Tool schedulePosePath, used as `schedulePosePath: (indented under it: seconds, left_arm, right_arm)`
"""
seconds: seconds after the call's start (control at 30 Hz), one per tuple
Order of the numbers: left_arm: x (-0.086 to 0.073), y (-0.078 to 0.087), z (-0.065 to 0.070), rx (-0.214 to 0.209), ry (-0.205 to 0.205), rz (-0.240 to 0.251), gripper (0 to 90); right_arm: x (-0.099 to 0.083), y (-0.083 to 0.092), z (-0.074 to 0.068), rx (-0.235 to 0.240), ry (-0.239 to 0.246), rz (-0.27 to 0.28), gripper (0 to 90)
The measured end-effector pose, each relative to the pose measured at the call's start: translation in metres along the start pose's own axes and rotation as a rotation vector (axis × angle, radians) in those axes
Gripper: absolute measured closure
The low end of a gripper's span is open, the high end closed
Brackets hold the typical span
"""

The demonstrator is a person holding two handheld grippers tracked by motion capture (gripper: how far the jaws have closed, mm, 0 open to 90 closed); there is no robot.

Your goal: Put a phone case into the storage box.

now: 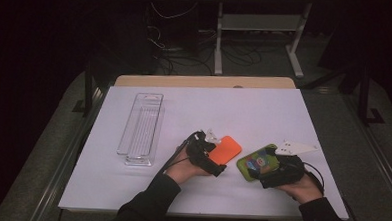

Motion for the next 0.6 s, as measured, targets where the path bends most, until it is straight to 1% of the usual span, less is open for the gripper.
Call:
schedulePosePath:
  seconds: [0.2,0.23,0.3,0.4,0.5,0.6]
  left_arm:
    - [-0.0035,-0.005,0.0011,0.019,-0.001,-0.016,0.0]
    - [-0.0039,-0.0045,0.0005,0.021,-0.011,-0.022,0.4]
    - [-0.0043,-0.0046,0.0005,0.026,-0.01,-0.013,3.4]
    - [-0.0059,-0.0053,0.0007,0.036,-0.015,-0.021,4.9]
    - [-0.0063,-0.0043,0.0013,0.04,-0.018,-0.014,6.4]
    - [-0.0071,-0.0027,0.001,0.043,-0.012,-0.004,9.9]
  right_arm:
    - [-0.0001,-0.0003,-0.0001,-0.001,0.002,-0.001,0.0]
    - [-0.0001,-0.0003,-0.0001,-0.001,0.003,-0.001,0.0]
    - [-0.0001,-0.0003,0.0,-0.001,0.002,-0.001,0.0]
    - [-0.0002,-0.0004,-0.0002,0.0,0.002,-0.003,0.0]
    - [-0.0002,-0.0005,-0.0001,0.0,0.002,-0.003,0.0]
    - [-0.0002,-0.0005,-0.0001,0.0,0.003,-0.003,0.0]
Point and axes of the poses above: each handheld gripper's, and its own axes: y roughly backward along the jaws, x roughly out of its top, z roughly to its right, the point moved 3 cm from there along -y, roughly forward along the jaws, and after that the axes turned 2 degrees about z, right-handed, at the moved point
